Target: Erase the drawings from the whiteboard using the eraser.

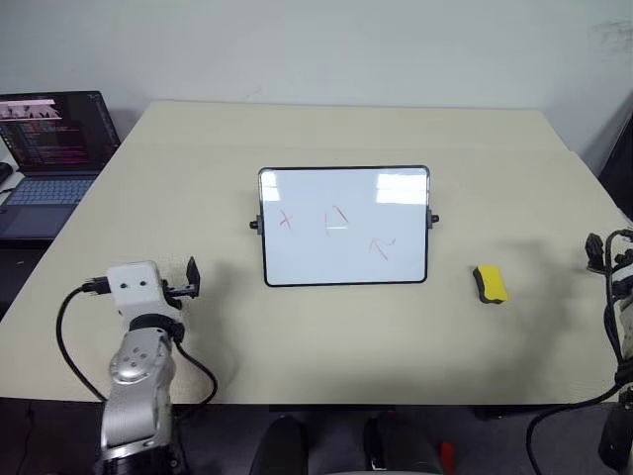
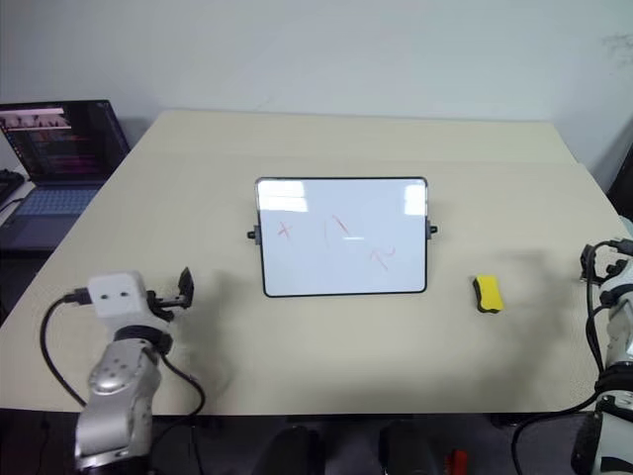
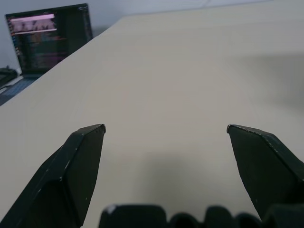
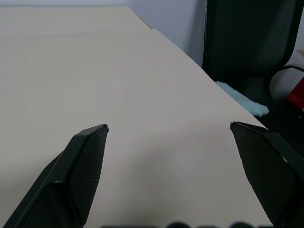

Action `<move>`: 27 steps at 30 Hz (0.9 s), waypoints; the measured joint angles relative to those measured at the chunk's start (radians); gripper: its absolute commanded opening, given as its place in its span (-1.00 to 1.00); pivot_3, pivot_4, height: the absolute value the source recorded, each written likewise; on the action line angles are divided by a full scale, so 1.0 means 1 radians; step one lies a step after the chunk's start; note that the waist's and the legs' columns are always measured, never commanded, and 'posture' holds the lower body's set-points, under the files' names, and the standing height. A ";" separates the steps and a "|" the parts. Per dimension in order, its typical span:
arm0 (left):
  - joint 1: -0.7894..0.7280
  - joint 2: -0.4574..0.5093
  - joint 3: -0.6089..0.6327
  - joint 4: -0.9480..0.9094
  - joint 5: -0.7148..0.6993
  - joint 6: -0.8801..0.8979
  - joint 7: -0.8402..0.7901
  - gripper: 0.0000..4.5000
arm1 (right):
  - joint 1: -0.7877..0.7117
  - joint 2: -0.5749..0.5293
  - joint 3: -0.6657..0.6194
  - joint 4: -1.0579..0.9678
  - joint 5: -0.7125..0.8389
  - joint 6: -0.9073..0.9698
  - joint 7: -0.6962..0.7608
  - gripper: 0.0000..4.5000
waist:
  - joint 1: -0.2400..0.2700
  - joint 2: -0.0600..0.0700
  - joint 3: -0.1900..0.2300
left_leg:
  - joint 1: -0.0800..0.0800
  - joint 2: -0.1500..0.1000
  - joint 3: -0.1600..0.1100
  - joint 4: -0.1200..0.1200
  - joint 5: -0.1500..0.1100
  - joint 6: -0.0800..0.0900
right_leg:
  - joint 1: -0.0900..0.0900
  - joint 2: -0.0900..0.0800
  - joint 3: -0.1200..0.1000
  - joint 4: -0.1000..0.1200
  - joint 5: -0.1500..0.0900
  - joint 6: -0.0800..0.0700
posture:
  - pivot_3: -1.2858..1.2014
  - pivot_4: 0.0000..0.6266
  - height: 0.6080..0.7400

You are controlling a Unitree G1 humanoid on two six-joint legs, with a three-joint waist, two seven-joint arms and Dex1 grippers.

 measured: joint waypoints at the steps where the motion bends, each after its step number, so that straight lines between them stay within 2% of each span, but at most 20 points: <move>1: 0.001 0.031 0.018 -0.028 -0.040 0.021 -0.042 1.00 | 0.017 0.015 -0.013 -0.029 0.017 0.002 0.005 1.00 | 0.000 0.000 0.000 | 0.000 0.000 0.000 0.000 0.000 0.000 | 0.000 0.000 0.000 0.000 -0.001 0.001 | 0.03 -0.52 1.00; 4: -0.037 0.131 0.023 -0.086 -0.145 0.098 -0.166 1.00 | 0.064 0.057 -0.034 -0.132 0.077 0.045 0.038 1.00 | 0.000 0.001 0.000 | 0.000 0.000 0.000 0.000 0.000 0.000 | 0.000 0.000 0.000 0.001 -0.001 0.002 | 0.03 -0.52 1.00; 9: -0.180 0.308 -0.035 -0.095 -0.299 0.217 -0.412 1.00 | 0.239 0.139 -0.029 -0.461 0.157 0.177 0.061 1.00 | 0.008 0.002 0.000 | 0.000 -0.001 -0.004 0.000 0.000 0.000 | 0.000 0.000 -0.001 0.001 -0.002 0.003 | 0.03 -0.52 1.00; 16: -0.419 0.422 -0.287 -0.027 -0.373 0.292 -0.761 1.00 | 0.430 0.205 -0.051 -0.934 0.337 0.442 -0.016 1.00 | 0.001 0.003 0.000 | 0.000 -0.001 -0.005 -0.001 0.000 0.000 | 0.000 0.002 -0.001 0.000 -0.002 0.003 | 0.03 -0.52 1.00; 19: -0.509 0.434 -0.401 0.030 -0.364 0.283 -0.911 1.00 | 0.493 0.219 -0.024 -1.095 0.359 0.540 -0.075 1.00 | -0.002 0.004 0.001 | 0.000 -0.001 -0.005 0.000 0.000 0.000 | 0.000 0.003 -0.001 0.001 -0.003 0.003 | 0.03 -0.52 1.00; 22: -0.589 0.427 -0.501 0.083 -0.328 0.243 -1.029 1.00 | 0.494 0.220 0.005 -1.228 0.393 0.683 -0.175 1.00 | -0.008 0.004 0.001 | 0.000 -0.001 -0.005 0.000 0.000 0.000 | 0.000 0.004 0.000 0.000 -0.003 0.003 | 0.03 -0.52 1.00; 27: -0.668 0.379 -0.619 0.186 -0.209 0.102 -1.131 1.00 | 0.439 0.228 0.049 -1.302 0.430 0.852 -0.282 1.00 | -0.009 0.003 0.001 | -0.001 -0.002 -0.005 0.000 0.000 0.000 | -0.001 0.004 -0.001 0.000 -0.003 0.003 | 0.03 -0.52 1.00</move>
